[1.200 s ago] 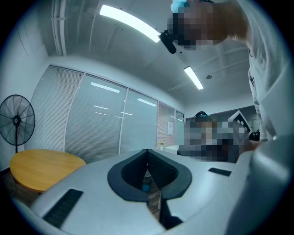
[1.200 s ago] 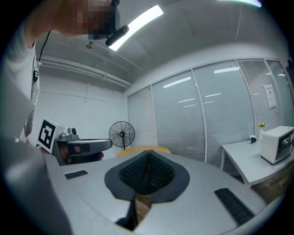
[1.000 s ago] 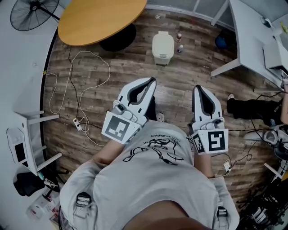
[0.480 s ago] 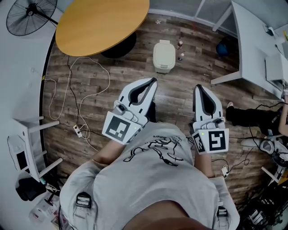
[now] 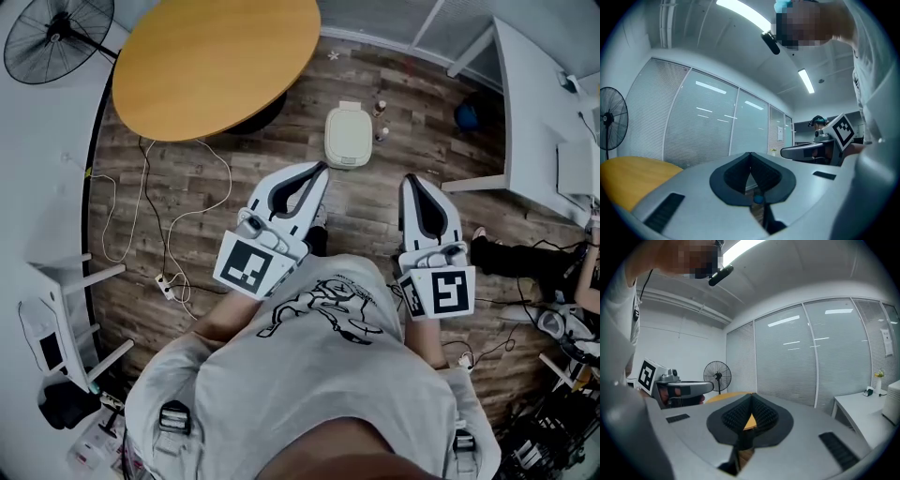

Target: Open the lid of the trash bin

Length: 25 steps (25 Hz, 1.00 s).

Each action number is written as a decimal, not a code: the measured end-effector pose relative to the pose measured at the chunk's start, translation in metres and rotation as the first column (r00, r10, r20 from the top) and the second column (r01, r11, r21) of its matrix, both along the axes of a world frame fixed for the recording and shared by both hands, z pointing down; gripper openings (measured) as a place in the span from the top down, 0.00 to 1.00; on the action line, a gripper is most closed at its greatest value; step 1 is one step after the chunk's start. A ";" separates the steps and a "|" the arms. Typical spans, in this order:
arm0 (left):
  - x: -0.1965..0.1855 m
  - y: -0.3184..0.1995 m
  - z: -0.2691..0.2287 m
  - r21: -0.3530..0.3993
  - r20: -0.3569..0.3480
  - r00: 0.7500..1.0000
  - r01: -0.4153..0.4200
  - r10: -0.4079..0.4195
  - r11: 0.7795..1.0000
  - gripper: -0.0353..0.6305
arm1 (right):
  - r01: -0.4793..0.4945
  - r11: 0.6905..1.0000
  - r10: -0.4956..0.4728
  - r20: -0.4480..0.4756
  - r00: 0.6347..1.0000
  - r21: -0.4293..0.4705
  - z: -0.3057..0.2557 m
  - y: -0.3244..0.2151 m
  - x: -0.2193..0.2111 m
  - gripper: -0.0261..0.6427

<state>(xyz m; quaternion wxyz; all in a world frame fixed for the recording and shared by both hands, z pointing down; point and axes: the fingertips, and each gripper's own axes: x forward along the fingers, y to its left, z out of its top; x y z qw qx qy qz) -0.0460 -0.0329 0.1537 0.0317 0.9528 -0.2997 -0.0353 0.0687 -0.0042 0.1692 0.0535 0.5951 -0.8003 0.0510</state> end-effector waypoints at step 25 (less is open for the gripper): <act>0.045 -0.100 0.006 -0.019 0.015 1.000 -0.017 0.017 1.000 0.92 | 0.020 1.000 -0.021 -0.042 0.999 -0.024 0.008 -0.098 0.036 0.95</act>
